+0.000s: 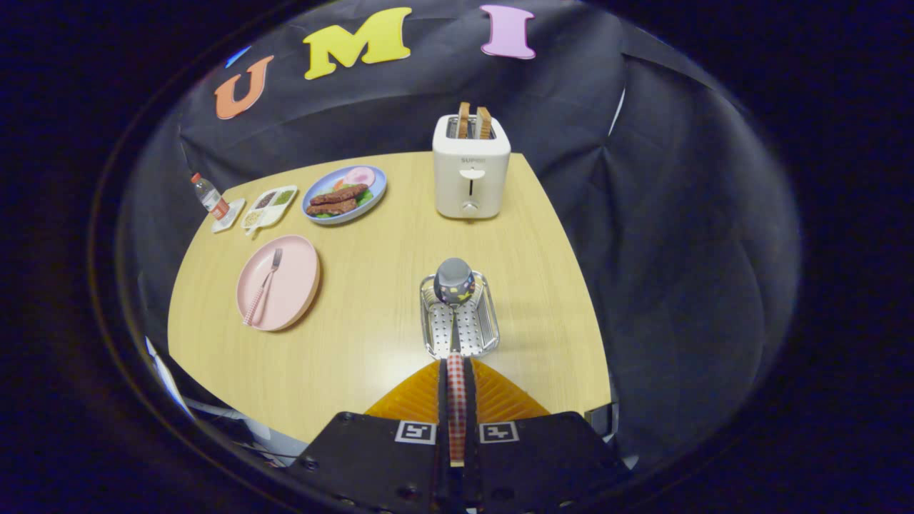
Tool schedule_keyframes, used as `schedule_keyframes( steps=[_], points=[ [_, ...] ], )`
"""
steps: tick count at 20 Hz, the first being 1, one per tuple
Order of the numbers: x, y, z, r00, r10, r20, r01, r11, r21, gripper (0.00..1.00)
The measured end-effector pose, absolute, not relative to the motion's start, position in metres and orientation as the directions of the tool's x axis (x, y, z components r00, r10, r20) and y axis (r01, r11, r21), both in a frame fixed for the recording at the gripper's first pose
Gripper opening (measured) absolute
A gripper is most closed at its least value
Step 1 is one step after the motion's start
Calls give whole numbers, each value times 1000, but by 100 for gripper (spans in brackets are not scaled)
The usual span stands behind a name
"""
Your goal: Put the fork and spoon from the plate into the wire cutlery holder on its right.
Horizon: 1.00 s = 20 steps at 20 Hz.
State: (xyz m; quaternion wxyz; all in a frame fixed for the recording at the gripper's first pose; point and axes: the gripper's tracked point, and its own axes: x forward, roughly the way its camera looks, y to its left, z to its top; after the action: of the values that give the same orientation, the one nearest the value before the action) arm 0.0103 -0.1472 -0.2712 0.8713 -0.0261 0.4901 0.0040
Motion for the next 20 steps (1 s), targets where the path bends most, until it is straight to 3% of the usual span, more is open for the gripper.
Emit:
schedule_keyframes(
  steps=[6,14,20],
  points=[
    [10,-149,-264,415,-18,-909,-47,998,-41,7],
    [18,-159,-279,168,-39,-985,-61,997,-50,7],
    [34,-149,-290,71,-68,-995,-101,992,-75,7]
  ],
)
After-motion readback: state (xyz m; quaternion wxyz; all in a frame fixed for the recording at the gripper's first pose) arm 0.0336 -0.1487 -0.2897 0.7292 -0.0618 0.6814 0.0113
